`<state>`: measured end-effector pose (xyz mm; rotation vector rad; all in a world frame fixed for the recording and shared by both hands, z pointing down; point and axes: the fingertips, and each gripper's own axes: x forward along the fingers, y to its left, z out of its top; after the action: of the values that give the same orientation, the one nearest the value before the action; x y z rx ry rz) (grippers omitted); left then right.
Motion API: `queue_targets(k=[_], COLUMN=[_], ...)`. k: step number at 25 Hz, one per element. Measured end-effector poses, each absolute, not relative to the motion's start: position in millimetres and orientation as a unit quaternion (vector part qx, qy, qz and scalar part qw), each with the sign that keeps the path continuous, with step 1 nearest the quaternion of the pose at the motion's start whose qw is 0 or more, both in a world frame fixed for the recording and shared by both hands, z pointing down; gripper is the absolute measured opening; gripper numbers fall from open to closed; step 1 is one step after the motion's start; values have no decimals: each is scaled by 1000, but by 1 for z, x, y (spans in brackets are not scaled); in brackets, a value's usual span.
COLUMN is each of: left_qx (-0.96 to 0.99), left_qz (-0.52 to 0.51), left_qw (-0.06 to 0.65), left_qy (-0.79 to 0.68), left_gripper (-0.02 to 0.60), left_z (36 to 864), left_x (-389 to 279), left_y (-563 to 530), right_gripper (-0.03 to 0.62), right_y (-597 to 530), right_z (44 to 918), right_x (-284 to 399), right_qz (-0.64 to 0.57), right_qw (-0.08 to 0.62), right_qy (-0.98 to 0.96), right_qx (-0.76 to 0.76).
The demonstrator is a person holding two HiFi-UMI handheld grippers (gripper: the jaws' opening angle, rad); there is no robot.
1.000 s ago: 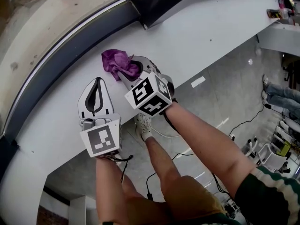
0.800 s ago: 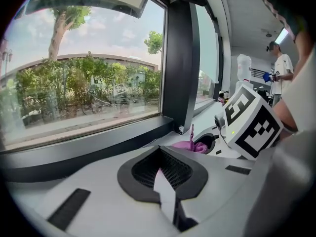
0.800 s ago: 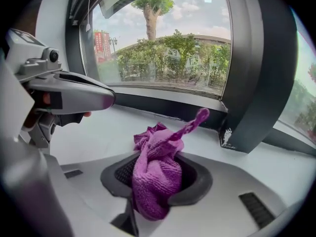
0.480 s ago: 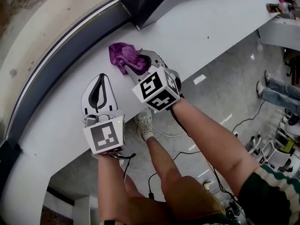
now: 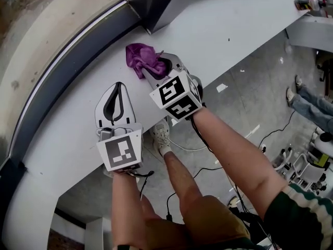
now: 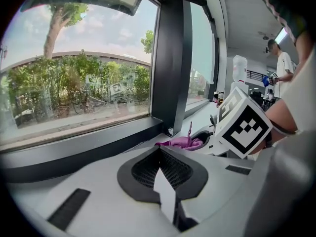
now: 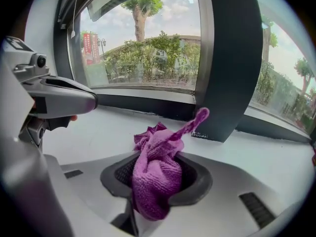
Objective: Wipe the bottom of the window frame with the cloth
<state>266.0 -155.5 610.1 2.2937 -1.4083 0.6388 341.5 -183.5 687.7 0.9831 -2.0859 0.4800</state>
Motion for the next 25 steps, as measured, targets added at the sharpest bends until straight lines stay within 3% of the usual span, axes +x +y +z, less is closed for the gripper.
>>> queue_targets(k=[9, 25], left_qx=[822, 824], left_qz=[225, 217], left_qw=[187, 194], left_qy=[-488, -486], left_gripper=[5, 5], left_z=[612, 616], left_x=[272, 283], left_y=[-156, -149], right_gripper=[153, 153], right_y=[-186, -168], right_z=[679, 688], right_x=[348, 357], right_qz=[216, 225], right_qw=[336, 349], right_qy=[-819, -814], right_qx=[413, 406])
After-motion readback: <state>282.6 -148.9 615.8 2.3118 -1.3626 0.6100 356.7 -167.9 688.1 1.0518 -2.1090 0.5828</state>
